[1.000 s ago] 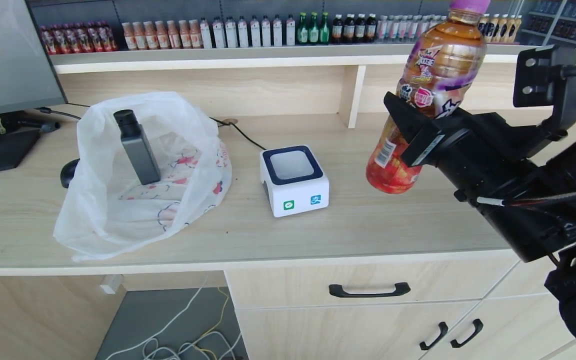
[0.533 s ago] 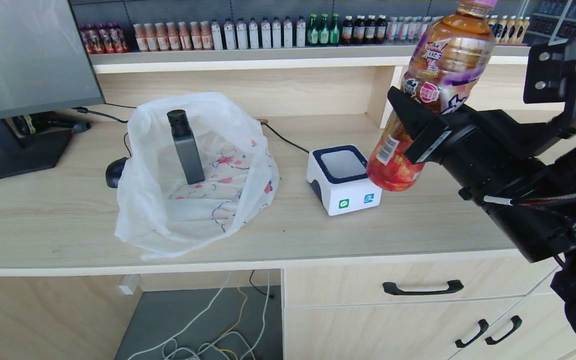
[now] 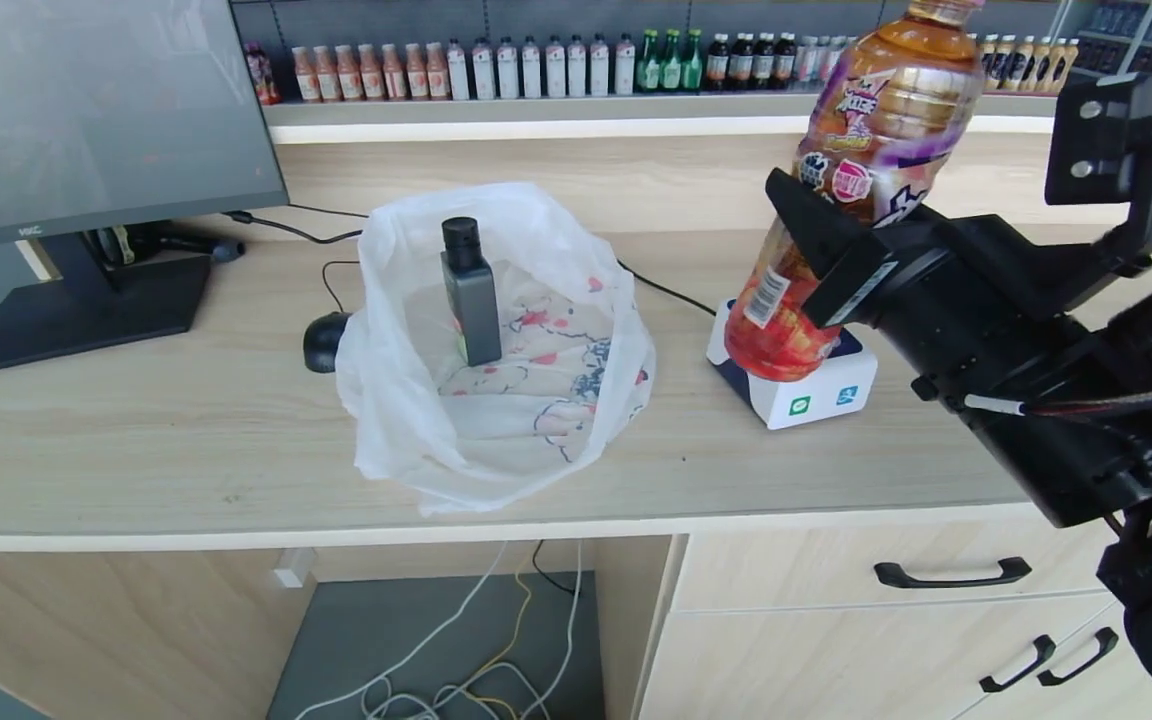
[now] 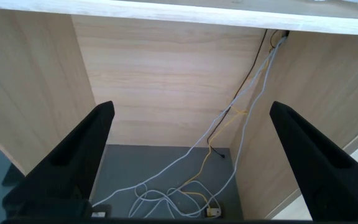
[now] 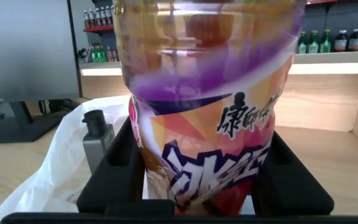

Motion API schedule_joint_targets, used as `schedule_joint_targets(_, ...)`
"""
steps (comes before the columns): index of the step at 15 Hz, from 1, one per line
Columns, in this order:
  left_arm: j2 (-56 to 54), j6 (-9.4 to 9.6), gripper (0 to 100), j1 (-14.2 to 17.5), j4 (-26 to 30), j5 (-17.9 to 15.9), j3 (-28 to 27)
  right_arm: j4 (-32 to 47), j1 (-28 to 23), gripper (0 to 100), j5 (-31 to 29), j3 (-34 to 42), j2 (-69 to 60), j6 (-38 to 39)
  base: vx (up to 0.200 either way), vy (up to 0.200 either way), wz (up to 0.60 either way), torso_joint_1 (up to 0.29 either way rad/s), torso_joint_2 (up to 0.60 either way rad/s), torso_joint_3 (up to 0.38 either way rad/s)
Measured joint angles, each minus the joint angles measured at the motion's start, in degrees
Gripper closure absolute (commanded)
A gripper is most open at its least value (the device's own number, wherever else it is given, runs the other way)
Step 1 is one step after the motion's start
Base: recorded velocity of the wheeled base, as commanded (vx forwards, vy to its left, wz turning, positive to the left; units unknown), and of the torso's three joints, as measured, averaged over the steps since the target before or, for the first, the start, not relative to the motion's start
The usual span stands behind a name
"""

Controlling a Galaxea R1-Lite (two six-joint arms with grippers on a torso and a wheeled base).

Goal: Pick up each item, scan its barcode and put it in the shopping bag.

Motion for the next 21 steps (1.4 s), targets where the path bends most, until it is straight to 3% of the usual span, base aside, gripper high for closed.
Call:
schedule_joint_targets(6,0.0,0.02,0,0.0,0.0,0.0,0.0,6.7,-0.8,100,-0.3,-9.2,-0.1,-8.6,0.0,0.0,0.0,0.0,0.0,0.0)
schedule_joint_targets(11,0.0,0.02,0,0.0,0.0,0.0,0.0,6.8,-1.2,100,1.0,-10.0,-0.1,-19.9,0.0,0.0,0.0,0.0,0.0,0.0)
schedule_joint_targets(21,0.0,0.09,0,0.0,0.0,0.0,0.0,3.0,-10.6,100,23.9,-3.6,-0.5,-34.4,0.0,0.0,0.0,0.0,0.0,0.0)
